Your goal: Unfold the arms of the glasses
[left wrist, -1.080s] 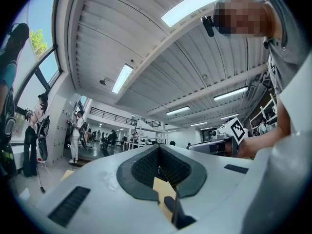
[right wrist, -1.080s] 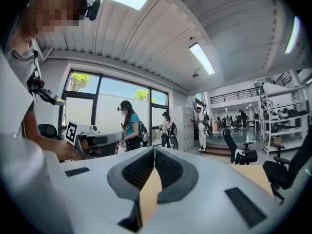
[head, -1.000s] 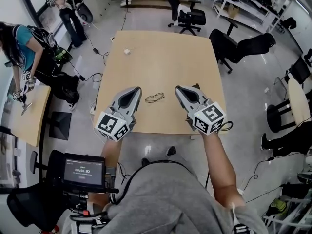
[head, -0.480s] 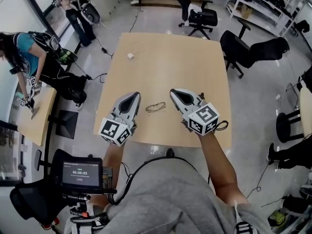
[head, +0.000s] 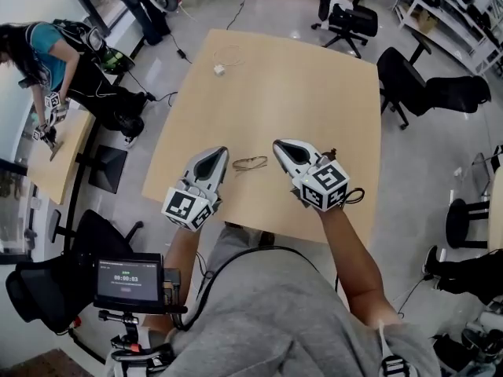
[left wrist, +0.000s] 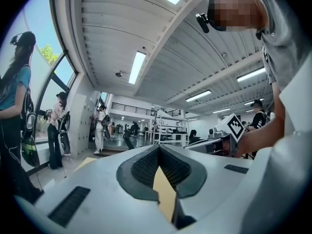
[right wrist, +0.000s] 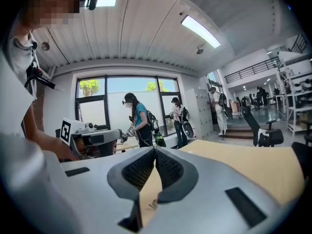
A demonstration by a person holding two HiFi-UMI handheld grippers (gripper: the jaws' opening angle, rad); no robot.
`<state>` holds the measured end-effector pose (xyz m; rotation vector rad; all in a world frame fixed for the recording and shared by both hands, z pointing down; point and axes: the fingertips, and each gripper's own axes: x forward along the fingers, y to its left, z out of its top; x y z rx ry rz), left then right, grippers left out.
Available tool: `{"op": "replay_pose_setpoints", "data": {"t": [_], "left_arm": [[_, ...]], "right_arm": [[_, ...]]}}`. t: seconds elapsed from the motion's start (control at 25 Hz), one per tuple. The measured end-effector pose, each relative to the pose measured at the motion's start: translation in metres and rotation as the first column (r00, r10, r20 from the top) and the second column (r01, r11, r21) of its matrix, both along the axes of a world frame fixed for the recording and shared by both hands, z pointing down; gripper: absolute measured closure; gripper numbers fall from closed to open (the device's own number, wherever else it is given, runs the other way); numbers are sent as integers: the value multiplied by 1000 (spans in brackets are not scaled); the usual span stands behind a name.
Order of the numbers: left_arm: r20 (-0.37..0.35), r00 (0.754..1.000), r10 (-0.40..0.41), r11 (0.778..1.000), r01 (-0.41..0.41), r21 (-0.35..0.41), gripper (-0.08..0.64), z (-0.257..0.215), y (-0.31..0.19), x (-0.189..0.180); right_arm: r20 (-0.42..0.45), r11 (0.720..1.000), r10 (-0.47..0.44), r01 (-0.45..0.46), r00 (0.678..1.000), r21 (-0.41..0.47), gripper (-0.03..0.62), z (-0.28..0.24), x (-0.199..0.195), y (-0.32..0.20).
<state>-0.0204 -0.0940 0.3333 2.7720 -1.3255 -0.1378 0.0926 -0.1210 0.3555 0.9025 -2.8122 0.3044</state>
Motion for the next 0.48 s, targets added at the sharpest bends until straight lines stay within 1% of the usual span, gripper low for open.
{"op": "replay_pose_setpoints", "data": {"t": [0.16, 0.28, 0.36, 0.48], "left_arm": [[-1, 1000, -7, 997, 7, -73, 555, 48, -21, -23], [-11, 999, -32, 995, 31, -96, 555, 72, -27, -36], [-20, 999, -49, 990, 46, -136, 555, 85, -23, -42], [-17, 999, -29, 976, 25, -217, 555, 111, -10, -37]], "right_arm": [[-21, 997, 15, -17, 1000, -72, 584, 52, -16, -23], [-79, 994, -17, 8, 997, -106, 584, 81, -26, -30], [-116, 990, -40, 24, 992, -138, 584, 95, -30, -24], [-147, 975, -28, -5, 989, -223, 584, 124, -19, -5]]}}
